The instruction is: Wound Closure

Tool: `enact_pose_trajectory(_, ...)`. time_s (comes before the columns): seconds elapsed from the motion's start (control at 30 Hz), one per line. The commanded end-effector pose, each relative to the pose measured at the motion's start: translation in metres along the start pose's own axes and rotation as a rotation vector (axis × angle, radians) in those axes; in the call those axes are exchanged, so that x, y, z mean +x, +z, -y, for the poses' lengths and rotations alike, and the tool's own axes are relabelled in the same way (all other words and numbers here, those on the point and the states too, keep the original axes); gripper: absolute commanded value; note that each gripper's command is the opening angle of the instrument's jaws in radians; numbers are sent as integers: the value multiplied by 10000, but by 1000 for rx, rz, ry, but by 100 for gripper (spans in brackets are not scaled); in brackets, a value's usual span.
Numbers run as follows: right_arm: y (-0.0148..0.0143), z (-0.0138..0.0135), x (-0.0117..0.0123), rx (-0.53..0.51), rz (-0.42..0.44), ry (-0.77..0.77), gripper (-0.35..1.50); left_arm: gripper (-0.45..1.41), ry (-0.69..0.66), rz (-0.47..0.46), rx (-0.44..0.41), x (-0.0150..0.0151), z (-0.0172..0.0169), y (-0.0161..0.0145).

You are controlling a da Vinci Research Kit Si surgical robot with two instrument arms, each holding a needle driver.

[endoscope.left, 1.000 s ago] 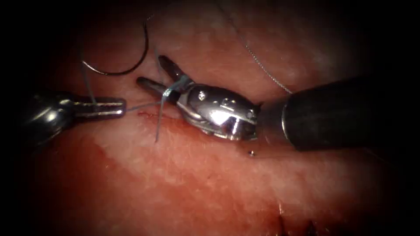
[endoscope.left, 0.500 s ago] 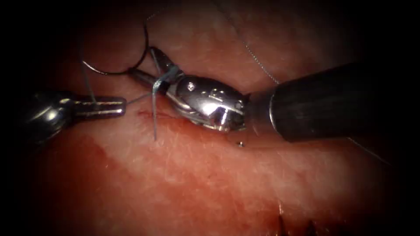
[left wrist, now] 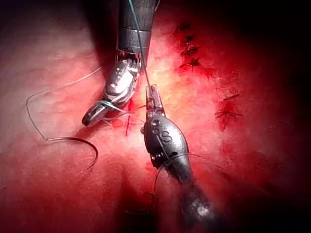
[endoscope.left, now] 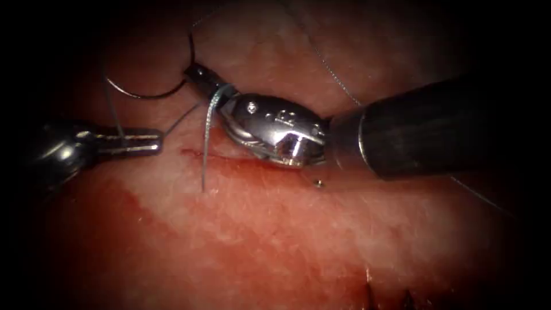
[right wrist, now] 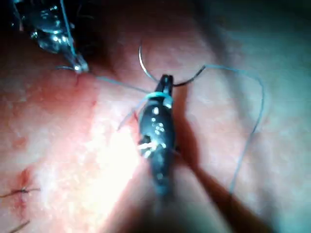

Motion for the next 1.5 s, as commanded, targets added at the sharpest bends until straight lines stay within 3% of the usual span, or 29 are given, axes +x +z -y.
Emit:
enact_pose_trajectory(0.03,1,9,-6,5,10,-14,-35,-45,-5,2,-1,-10,-7,1)
enact_pose_trajectory(0.33,-18,32,0,18,24,-22,-35,-45,-14,10,67,1,14,-1)
enact_pose_trajectory(0.63,-49,46,-3,-14,9,-47,-35,-45,32,86,192,32,110,-1)
enact_pose_trajectory(0.93,-81,61,-23,-7,20,-68,-35,-45,148,128,290,45,233,34)
enact_pose_trajectory(1.17,-89,76,-26,8,21,-72,-35,-45,223,145,323,73,281,67)
enact_pose_trajectory(1.5,-108,105,-37,31,36,-87,-35,-45,256,145,349,113,315,85)
